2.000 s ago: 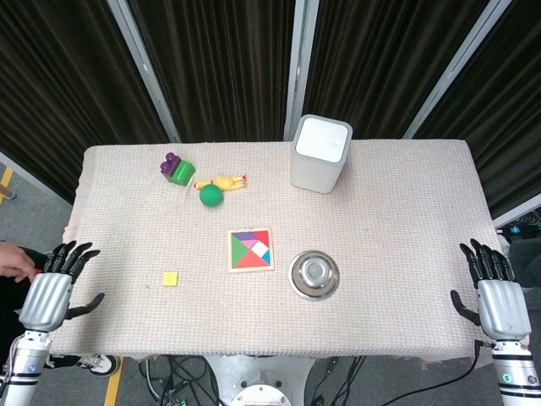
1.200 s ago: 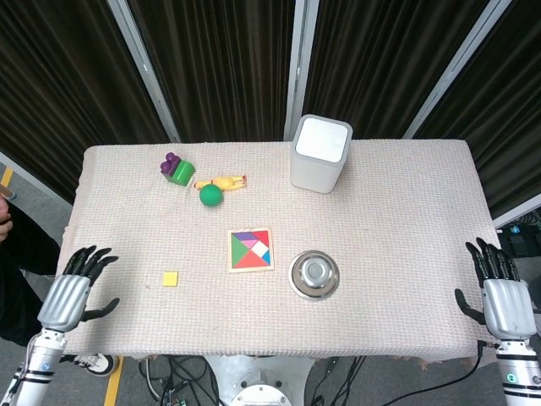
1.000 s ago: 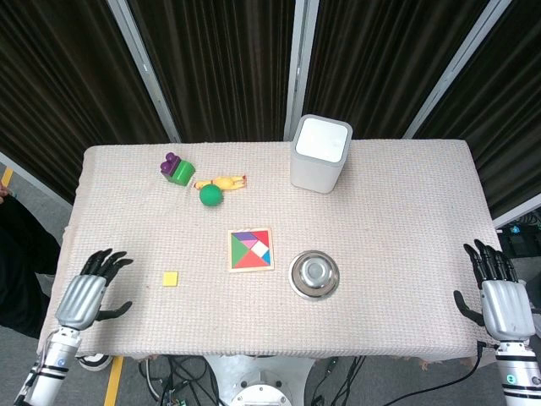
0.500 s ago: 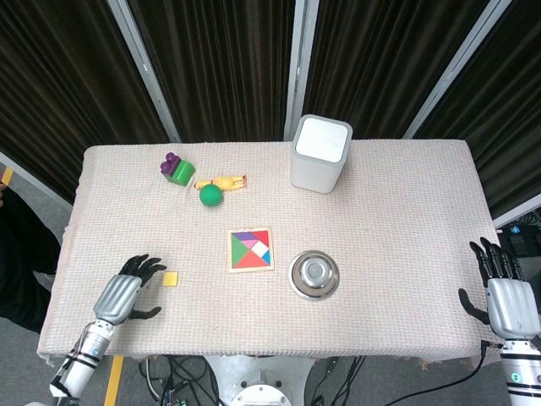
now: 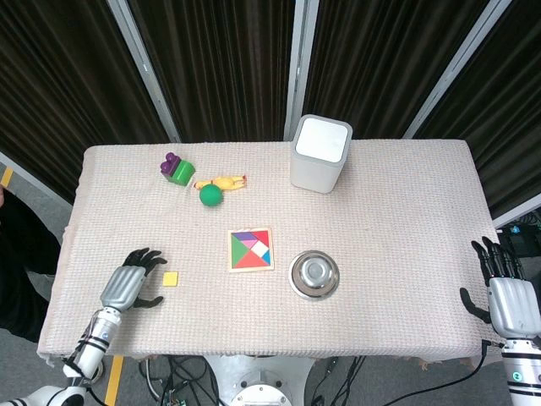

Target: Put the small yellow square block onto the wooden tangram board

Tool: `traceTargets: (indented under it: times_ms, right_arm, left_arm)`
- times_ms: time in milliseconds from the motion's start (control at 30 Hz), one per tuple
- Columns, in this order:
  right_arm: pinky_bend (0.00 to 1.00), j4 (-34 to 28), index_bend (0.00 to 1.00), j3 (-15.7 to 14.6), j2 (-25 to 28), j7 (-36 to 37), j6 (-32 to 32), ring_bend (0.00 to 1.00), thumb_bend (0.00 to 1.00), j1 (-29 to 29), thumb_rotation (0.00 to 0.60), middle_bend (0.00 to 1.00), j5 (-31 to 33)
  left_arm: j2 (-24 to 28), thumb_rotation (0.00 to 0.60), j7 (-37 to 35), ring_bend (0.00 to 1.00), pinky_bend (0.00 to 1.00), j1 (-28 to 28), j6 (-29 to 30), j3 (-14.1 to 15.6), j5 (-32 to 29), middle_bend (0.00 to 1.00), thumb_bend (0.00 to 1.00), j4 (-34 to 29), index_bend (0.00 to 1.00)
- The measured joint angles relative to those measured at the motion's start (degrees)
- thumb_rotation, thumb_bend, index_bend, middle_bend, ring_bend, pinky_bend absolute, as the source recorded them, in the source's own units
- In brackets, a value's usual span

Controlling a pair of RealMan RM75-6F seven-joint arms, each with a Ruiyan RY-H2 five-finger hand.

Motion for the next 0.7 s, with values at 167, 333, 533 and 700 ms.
traceTargets:
  times_ms: [167, 333, 533, 700]
  right_arm:
    - [0.08, 0.10, 0.00, -0.04, -0.08, -0.10, -0.11, 0.00, 0.27, 0.02, 0.600, 0.00, 0.06]
    - [0.08, 0.33, 0.00, -0.08, -0.22, -0.01, -0.31, 0.00, 0.27, 0.03, 0.600, 0.00, 0.25]
    - [0.08, 0.94, 0.00, -0.10, -0.25, 0.51, -0.62, 0.00, 0.27, 0.01, 0.600, 0.00, 0.54]
    - [0.08, 1.23, 0.00, -0.14, -0.40, 0.73, -0.65, 0.00, 0.27, 0.03, 0.600, 0.00, 0.46]
  left_arm:
    - [-0.44, 0.600, -0.52, 0.00, 0.04, -0.55, -0.76, -0.15, -0.68, 0.12, 0.20, 0.08, 0.27]
    - [-0.94, 0.600, -1.33, 0.00, 0.04, -1.49, -2.03, -0.39, -1.21, 0.12, 0.20, 0.40, 0.27]
    - [-1.16, 0.600, -1.22, 0.00, 0.04, -2.01, -2.56, -0.71, -2.46, 0.13, 0.21, 0.78, 0.32]
    - [-1.14, 0.600, -0.69, 0.00, 0.04, -2.41, -2.72, -0.94, -3.22, 0.13, 0.26, 0.54, 0.33]
